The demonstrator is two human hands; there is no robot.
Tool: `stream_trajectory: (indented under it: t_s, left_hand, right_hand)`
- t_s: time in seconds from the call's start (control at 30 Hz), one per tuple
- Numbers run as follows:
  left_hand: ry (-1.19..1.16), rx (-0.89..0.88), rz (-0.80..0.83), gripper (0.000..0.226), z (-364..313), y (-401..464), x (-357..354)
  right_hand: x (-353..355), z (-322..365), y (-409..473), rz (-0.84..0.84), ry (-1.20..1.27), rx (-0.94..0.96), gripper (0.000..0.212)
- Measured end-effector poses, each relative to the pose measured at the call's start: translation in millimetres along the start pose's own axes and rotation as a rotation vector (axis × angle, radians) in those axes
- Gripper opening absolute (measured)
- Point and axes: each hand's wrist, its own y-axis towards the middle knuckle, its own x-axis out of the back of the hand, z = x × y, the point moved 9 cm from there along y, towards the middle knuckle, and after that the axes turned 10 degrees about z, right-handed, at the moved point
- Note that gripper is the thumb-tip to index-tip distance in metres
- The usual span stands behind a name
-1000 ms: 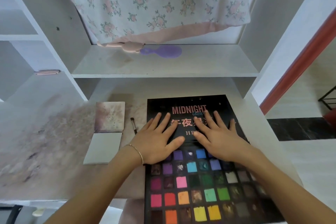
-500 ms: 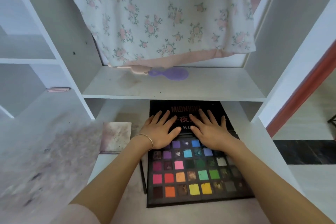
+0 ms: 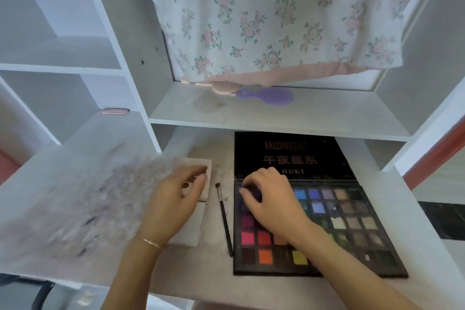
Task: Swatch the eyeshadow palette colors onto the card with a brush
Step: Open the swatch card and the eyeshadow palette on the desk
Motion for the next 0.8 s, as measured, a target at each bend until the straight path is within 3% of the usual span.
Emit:
stream_trajectory:
  t_s: [0.1, 0.17, 0.3, 0.47, 0.57, 0.7, 0.8]
  left_hand:
    - [0.052, 0.106, -0.157, 0.018, 30, -26, 21]
    - [0.105, 0.191, -0.133, 0.022, 49, -37, 19]
    - [0.236, 0.303, -0.043, 0.071, 66, -47, 8]
    - [0.280, 0.285, -0.012, 0.076, 72, -46, 3]
    - [0.251, 0.265, -0.028, 0.075, 72, -46, 5]
    - [0.285, 0.235, -0.001, 0.079, 68, -48, 4]
    - [0.370, 0.214, 0.108, 0.093, 67, -52, -6]
  right_hand:
    - [-20, 17, 6, 0.047, -0.107, -0.004, 0.030]
    - [-33, 21, 12, 0.086, -0.214, -0.041, 0.039]
    - [-43, 35, 17, 0.076, -0.359, -0.053, 0.035]
    - [-47, 37, 23, 0.108, -0.356, -0.180, 0.027]
    - [-40, 30, 24, 0.102, -0.171, -0.256, 0.024]
    - [-29, 16, 16, 0.120, 0.412, -0.360, 0.009]
    - [-13, 6, 6, 0.042, 0.737, -0.369, 0.009]
